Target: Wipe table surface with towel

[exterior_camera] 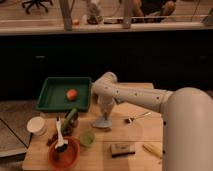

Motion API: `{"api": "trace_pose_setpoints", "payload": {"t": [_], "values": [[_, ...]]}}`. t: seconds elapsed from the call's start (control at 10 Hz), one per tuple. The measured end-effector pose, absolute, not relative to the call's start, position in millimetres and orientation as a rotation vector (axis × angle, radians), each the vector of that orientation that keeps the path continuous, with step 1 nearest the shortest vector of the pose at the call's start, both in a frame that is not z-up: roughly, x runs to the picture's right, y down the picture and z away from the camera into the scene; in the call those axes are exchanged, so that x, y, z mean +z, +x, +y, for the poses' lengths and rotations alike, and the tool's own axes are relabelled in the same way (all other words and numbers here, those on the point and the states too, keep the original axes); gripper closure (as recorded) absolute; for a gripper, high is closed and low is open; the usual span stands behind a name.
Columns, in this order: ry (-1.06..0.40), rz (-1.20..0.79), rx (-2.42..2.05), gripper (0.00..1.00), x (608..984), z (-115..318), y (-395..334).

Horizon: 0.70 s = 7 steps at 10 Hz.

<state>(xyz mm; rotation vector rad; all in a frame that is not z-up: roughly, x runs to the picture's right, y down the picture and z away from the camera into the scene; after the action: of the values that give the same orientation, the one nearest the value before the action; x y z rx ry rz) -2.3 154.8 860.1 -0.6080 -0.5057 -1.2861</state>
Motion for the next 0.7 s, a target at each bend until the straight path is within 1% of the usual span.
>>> {"api": "trace_pose_setpoints", "payload": {"t": [0.1,0.4,0.6,0.7], "values": [[-0.601,-0.535,-1.315,1.0,857.4,159.3,-11.7],[-0.603,-0.609,-1.398,1.0,836.2,191.5,-25.2],[-0.617,-0.623,-1.405,1.0,825.4,208.9,-11.8],[-0.623,-0.611,-1.388,1.0,824.5,209.9,1.1]]}}
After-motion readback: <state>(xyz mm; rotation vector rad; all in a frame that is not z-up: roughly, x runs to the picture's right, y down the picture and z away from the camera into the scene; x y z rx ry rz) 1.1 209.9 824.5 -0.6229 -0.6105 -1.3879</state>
